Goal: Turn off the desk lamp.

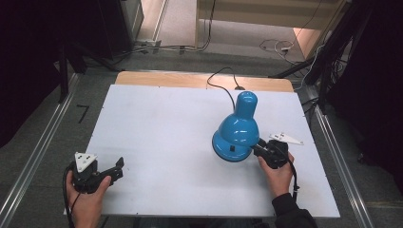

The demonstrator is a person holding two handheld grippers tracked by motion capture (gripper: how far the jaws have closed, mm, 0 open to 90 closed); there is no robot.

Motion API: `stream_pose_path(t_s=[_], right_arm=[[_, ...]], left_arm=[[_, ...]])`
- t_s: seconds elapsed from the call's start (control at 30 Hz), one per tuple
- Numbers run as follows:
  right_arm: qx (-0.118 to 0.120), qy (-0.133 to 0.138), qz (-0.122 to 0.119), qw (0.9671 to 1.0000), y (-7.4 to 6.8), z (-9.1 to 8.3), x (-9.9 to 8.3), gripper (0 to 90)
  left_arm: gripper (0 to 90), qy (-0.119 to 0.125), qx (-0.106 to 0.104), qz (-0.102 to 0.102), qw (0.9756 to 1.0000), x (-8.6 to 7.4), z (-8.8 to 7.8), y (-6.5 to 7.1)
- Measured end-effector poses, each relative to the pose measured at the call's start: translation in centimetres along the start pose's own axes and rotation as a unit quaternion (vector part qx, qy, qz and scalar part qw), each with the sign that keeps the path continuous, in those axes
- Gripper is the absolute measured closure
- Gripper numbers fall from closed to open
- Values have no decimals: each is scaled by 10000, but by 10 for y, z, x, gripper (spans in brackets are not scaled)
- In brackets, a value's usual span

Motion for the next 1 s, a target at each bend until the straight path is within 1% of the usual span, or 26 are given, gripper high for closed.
stream_pose_path(t_s=[0.07,0.2,0.4,0.83,1.0], right_arm=[[14,-8,-8,10000,2,0,0,532],[4,-6,51,10000,6,-2,1,476],[-55,-64,75,9999,12,-4,0,376],[-169,-59,74,9998,24,-11,0,305],[-186,-34,93,9998,27,-15,1,299]], left_arm=[[76,4,-3,-4,10000,0,0,0],[76,-7,-14,-7,10000,0,0,0],[76,-5,-10,-4,10000,0,0,0],[76,-36,-9,-1,10000,-1,1,-1],[76,-44,-7,-3,10000,-1,1,0]])
Point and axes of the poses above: each handheld gripper's, and its own axes: z roughly forward along the jaws, x roughly out of its top, y roughly to its right, the point moved 10 cm from there along z, roughly forward along the jaws
